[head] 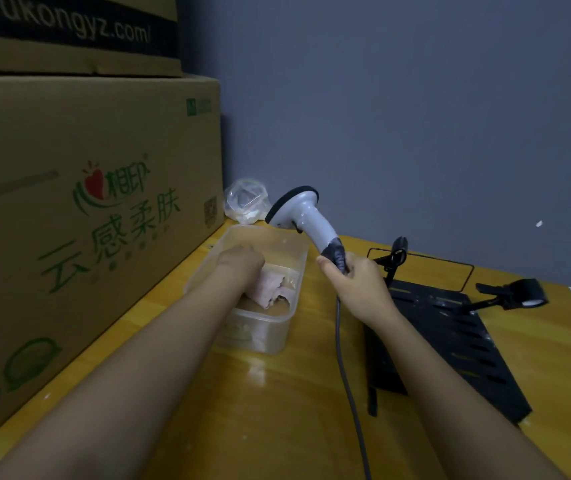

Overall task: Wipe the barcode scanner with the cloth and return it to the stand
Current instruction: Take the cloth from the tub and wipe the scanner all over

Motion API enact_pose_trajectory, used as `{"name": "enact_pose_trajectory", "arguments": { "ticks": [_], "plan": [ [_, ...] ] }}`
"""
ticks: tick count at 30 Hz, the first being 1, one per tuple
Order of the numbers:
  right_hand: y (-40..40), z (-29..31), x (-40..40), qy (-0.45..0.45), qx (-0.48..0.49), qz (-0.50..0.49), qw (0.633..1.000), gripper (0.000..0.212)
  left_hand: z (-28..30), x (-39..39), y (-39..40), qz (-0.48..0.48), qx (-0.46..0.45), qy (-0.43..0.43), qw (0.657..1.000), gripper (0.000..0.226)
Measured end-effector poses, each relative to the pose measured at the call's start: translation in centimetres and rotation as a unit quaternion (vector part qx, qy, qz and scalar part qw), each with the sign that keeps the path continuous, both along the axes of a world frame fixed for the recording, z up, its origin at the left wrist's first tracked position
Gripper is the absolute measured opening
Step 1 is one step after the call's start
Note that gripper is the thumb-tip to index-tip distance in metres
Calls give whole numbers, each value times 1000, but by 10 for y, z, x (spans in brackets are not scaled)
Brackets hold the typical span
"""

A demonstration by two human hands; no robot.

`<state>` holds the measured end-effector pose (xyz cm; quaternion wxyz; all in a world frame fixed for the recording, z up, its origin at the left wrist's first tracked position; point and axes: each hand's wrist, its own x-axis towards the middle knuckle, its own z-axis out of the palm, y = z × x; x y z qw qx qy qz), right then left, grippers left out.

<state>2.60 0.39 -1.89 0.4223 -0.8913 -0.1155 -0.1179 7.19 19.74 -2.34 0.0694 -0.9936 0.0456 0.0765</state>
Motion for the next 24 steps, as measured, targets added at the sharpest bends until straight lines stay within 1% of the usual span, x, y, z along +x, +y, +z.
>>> {"name": "enact_pose_trajectory", "arguments": {
  "ticks": [5,8,10,12,14,17,19,21,23,24],
  "plan": [
    [3,-4,-1,5,1,6,1000,42,-1,-4,1,-16,45,-29,998,31],
    [1,-3,-3,8,0,1,1000,40,7,-9,3,-25,49,-59,997,27],
    [-3,-1,-4,5,9,-4,1000,41,14,-14,6,3,13,-83,996,27],
    [-8,3,-8,-4,22,-11,1000,43,22,-24,10,38,-52,-136,989,29],
    [-13,8,-15,-12,27,-16,999,44,31,-36,13,59,-131,-232,962,24],
    [-25,23,-30,-24,27,-28,999,45,52,-60,9,76,-247,-375,890,27],
    [-34,35,-42,-29,41,-24,998,44,70,-77,1,53,-291,-422,857,29],
    [-45,50,-61,-33,44,-21,998,41,90,-95,-14,12,-357,-450,818,29],
    [-59,58,-83,-43,47,-17,998,42,108,-113,-31,-22,-415,-461,784,27],
    [-81,64,-113,-53,50,-31,997,44,117,-137,-54,-55,-441,-457,770,27]
  ]
}}
